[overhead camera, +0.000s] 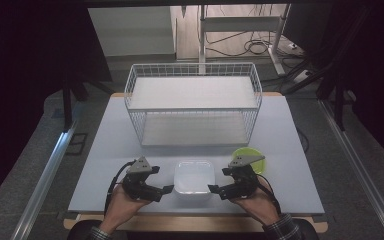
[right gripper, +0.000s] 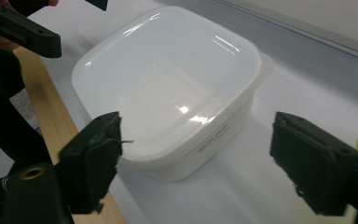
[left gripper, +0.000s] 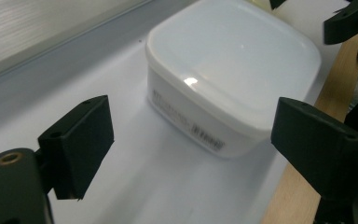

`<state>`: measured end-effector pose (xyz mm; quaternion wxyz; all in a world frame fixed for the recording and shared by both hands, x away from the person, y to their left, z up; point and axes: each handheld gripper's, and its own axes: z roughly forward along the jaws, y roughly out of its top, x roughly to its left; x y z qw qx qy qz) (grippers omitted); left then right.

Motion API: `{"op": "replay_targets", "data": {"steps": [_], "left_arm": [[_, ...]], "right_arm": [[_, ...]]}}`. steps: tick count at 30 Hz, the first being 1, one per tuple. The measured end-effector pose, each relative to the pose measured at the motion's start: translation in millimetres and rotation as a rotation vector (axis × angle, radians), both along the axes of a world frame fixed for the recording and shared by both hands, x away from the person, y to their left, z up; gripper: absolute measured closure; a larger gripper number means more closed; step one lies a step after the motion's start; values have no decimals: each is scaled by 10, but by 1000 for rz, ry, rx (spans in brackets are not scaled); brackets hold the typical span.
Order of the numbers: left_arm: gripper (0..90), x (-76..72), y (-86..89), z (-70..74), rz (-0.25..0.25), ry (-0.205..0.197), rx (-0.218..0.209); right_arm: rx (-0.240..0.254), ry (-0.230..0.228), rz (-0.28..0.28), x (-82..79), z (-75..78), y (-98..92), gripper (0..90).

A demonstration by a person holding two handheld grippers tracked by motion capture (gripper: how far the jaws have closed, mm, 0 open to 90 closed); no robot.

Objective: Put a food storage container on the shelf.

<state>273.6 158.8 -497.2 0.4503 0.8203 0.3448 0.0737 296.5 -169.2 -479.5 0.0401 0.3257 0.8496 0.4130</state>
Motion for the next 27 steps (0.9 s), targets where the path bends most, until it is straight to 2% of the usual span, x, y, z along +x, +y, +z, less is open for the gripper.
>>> {"op": "replay_targets", "data": {"steps": [2,7,9,10,11,13,14,15,19,21,22,23,24,26,27], "left_arm": [[141,92,-59,-7,-18,7,0],[135,174,-147,-58,-46,41,-1],[126,202,-173,-88,-64,70,-20],[126,213,-184,-100,-70,82,-31],[126,219,-192,-109,-73,89,-39],[139,244,-211,-148,-98,142,-88],[163,246,-215,-157,-117,157,-102],[185,246,-215,-157,-117,157,-102],[199,184,-234,-132,-105,156,-88],[244,143,-216,-123,-93,167,-93],[327,92,-190,-104,-78,171,-102],[375,92,-190,-104,-78,171,-102],[440,41,-166,-65,-56,158,-97],[507,28,-164,-52,-49,157,-93],[542,-3,-161,-26,-15,158,-98]], "right_arm": [[8,2,-11,43,4,25,235],[6,23,-27,91,-8,76,250],[2,55,-32,121,-39,95,256],[13,87,-38,145,-72,105,268],[13,87,-38,145,-72,105,268],[24,114,-33,159,-76,109,310],[34,126,-23,161,-80,112,331],[34,126,-23,161,-80,112,331],[57,199,-33,160,-93,109,360],[72,235,-51,148,-88,84,408],[83,255,-66,128,-68,42,481],[83,255,-66,128,-68,42,481],[99,249,-90,111,-30,-9,592],[108,256,-93,97,-14,-32,632],[113,252,-99,83,-6,-39,649]]}}
